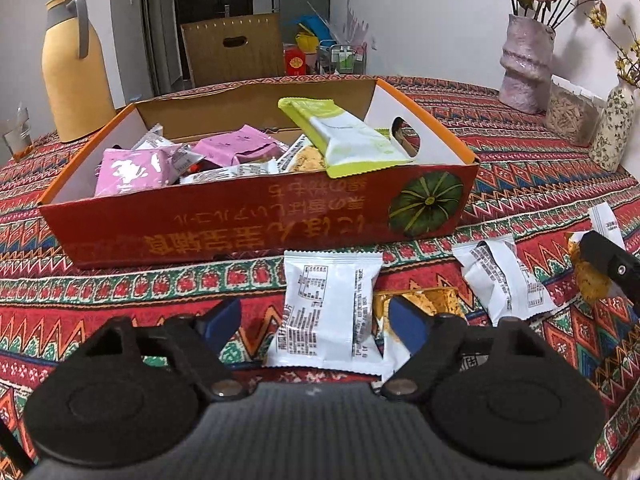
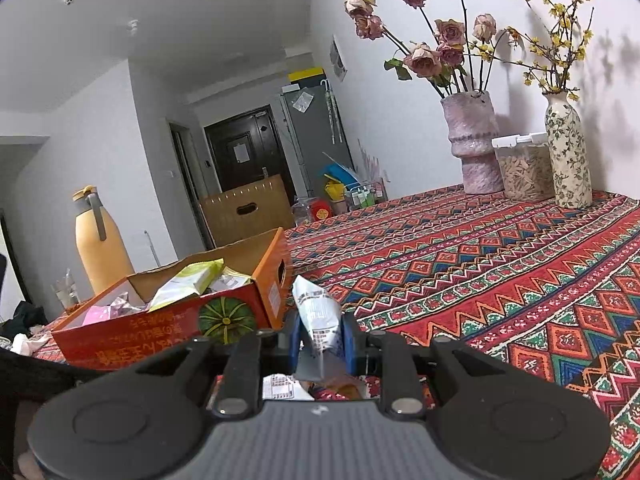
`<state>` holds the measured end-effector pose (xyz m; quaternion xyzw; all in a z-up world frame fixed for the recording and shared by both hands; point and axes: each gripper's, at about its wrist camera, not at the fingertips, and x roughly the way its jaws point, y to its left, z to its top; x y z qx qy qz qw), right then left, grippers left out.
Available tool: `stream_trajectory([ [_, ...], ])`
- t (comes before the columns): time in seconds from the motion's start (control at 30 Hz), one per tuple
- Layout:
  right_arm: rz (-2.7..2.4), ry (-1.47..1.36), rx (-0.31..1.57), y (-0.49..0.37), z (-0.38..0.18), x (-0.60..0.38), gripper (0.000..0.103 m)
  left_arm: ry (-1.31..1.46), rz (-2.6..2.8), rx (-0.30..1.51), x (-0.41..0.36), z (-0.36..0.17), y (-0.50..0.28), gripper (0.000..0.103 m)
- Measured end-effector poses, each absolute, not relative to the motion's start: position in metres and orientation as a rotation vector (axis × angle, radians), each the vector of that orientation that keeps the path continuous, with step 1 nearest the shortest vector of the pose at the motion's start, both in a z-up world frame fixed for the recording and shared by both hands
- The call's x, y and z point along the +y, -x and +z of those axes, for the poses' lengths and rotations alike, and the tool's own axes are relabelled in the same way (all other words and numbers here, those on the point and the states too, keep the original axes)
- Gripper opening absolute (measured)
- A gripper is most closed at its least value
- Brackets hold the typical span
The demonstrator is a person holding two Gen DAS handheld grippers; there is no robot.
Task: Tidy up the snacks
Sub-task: 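Grasp another white packet with the left tool while the right tool holds its packet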
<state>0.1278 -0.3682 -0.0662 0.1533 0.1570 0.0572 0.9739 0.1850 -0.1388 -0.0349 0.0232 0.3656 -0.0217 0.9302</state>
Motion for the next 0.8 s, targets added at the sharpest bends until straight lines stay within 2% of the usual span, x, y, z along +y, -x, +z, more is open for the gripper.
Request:
stream_trajectory([
  [0.23,0.115,-0.308,0.317,-0.128,-0.066,-0.368,0.021,-0.028,-0.032,0.747,-0.132,-0.032,-0.181,0.072],
  [0.67,0.116,-0.307,0.317,-0.128,-0.067,-0.368,0.021,-0.056,-0.031,0.785,-0.133,-0.044,-0.187,0.070],
  [0.7,0.116,-0.308,0.317,-0.128,-0.067,-0.368,0.021,-0.056,-0.033,0.785,-0.132,-0.045,-0.187,0.069],
  [0.77,0.117,-0.307,0.317,-0.127,-0.067,-0.368,0.021,-0.053,-0.047,0.779,-0.132,-0.044,-0.186,0.056],
  [0.8,0.118,-0.306,0.317,-0.127,-0.067,-0.368,0.021,-0.054,-0.053,0.777,-0.133,-0.044,-0.185,0.056],
])
